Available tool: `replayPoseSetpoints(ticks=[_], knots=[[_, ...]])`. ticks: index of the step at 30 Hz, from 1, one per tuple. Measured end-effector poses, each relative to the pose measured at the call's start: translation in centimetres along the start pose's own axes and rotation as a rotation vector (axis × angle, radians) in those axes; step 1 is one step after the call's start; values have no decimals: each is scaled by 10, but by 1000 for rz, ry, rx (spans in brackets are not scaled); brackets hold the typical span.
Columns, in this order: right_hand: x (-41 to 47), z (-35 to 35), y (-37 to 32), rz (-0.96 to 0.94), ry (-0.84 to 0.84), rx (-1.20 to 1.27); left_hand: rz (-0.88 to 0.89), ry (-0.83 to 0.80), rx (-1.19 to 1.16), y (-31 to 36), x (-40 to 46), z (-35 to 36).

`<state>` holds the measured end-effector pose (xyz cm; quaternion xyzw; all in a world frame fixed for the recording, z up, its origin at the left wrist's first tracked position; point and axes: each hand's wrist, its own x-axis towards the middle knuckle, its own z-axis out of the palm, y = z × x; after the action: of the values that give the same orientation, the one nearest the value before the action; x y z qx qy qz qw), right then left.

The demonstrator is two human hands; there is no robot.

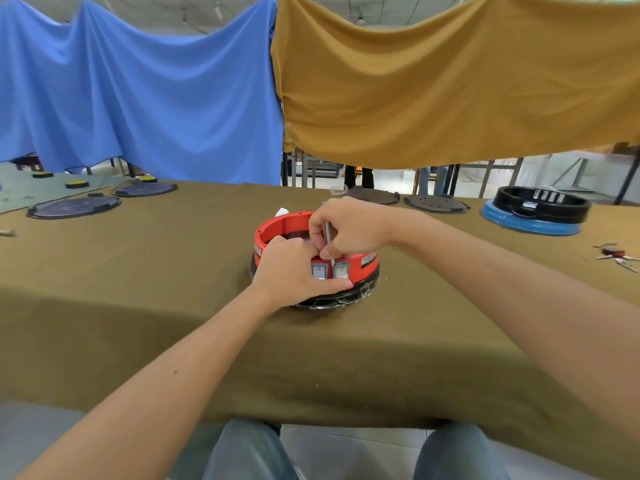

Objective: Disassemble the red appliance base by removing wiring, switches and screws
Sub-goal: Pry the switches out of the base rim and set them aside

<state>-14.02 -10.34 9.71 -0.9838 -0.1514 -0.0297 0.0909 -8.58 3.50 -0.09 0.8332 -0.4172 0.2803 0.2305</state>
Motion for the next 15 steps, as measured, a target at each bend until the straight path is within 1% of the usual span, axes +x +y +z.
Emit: replayPoseSetpoints(ticks=[2, 4, 6, 10, 12, 15], knots=[[5, -4, -1, 11, -51, 11, -5, 2, -10, 0, 0, 0], [3, -4, 1, -1, -35, 14, 1, -2, -19, 0, 0, -1], [-7, 2, 7, -15, 72, 49, 12, -21, 4, -1, 1, -1], [-36, 17, 30, 22, 328, 268, -8, -44, 76, -4, 1, 1], [-44, 22, 38, 36, 383, 311, -12, -53, 94, -4, 1, 1], [-46, 29, 40, 23, 394, 270, -20, -71, 80, -4, 2, 1]])
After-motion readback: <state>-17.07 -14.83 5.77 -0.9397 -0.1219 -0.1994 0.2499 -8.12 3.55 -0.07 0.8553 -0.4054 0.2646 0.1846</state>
